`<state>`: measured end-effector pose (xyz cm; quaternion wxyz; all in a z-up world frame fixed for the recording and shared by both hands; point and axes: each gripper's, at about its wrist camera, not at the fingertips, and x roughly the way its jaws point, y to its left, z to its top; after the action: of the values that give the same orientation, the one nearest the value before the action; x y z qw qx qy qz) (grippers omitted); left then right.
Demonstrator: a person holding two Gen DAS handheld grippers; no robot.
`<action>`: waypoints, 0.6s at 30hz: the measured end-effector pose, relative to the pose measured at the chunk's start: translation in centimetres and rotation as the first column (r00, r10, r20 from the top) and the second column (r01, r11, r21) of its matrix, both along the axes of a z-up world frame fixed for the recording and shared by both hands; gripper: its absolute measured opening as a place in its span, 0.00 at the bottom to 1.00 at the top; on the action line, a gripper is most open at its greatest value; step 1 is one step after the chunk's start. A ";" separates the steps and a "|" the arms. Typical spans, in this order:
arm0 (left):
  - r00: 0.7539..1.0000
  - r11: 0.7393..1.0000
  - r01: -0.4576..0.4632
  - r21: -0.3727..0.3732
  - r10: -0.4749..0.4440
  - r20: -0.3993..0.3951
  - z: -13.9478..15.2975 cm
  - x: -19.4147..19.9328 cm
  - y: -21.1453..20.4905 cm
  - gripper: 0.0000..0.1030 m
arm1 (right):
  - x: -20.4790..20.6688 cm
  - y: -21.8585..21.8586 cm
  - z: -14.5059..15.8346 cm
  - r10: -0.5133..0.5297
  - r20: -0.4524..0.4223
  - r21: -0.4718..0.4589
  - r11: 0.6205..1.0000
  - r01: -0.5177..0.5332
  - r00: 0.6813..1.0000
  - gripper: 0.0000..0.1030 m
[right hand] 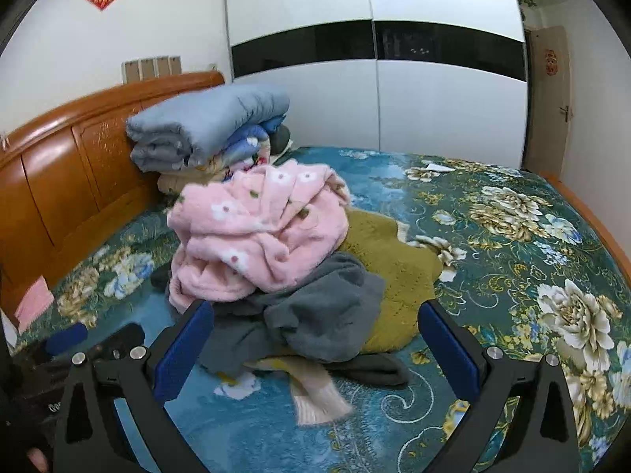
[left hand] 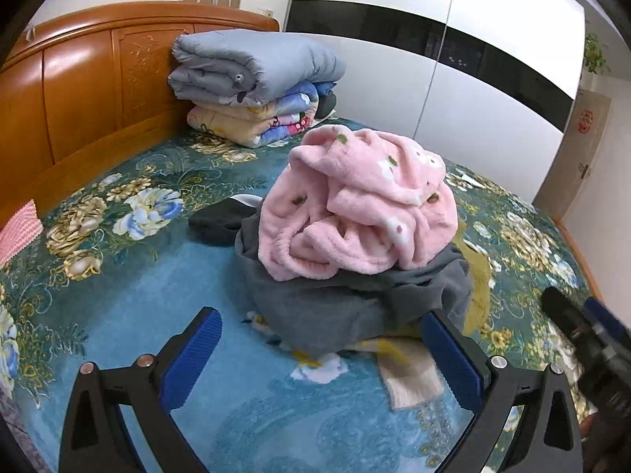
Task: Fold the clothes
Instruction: 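Reach both tools toward the pink fleece garment on the clothes heap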
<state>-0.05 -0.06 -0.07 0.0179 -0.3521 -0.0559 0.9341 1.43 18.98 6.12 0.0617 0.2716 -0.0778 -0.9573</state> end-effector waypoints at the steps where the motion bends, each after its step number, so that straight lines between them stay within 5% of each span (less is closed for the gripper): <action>1: 1.000 1.000 -0.002 0.019 0.002 0.002 -0.3 -0.2 -0.3 1.00 | 0.1 0.2 0.0 0.001 -0.004 -0.002 1.000 -0.001 1.000 1.00; 9: 1.000 0.985 -0.017 0.171 0.013 0.023 -3.0 -2.2 -2.4 1.00 | -3.6 -3.2 -3.0 0.037 0.073 0.133 0.990 -0.047 0.997 1.00; 18: 0.999 0.979 -0.020 0.203 0.014 0.031 -5.7 -5.3 -3.6 1.00 | -7.1 -5.4 -5.2 0.038 0.097 0.172 0.984 -0.054 0.995 1.00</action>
<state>-5.32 -3.65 -5.81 0.0448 -0.3618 -0.1546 0.9183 -5.70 13.58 0.95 0.0562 0.3220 0.0101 -0.9450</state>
